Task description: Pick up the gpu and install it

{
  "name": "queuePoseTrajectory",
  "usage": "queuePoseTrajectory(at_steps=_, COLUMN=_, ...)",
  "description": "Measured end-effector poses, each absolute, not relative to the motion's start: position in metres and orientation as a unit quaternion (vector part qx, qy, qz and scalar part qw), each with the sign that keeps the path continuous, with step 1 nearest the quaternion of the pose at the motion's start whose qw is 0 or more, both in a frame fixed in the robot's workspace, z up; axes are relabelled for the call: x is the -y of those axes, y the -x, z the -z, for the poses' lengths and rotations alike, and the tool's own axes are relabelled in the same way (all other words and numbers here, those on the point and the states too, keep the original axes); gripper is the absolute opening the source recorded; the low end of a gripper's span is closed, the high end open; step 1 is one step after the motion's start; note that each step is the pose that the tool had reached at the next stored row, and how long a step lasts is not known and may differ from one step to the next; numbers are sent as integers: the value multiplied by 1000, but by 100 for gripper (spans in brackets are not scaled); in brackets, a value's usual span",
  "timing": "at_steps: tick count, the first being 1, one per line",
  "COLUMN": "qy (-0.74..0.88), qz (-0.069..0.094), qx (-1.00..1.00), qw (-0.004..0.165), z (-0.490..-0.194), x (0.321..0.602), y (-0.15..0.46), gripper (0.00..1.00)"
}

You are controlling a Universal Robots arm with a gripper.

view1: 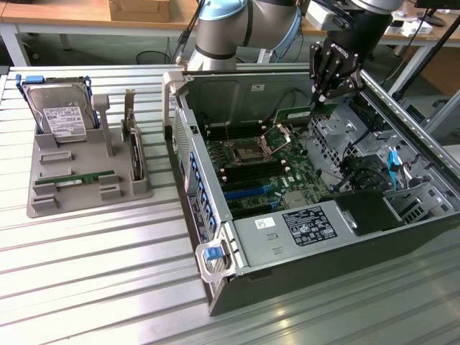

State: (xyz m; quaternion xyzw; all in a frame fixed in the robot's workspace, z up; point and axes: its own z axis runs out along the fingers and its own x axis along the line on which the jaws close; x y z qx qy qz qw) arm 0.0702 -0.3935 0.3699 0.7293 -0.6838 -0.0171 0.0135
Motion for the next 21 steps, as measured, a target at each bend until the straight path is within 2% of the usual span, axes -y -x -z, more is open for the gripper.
queuePoseTrajectory(at_steps=21, qy=-729, qz=17, qx=684, qw=13, z=-364, x=393, y=-70, gripper=13)
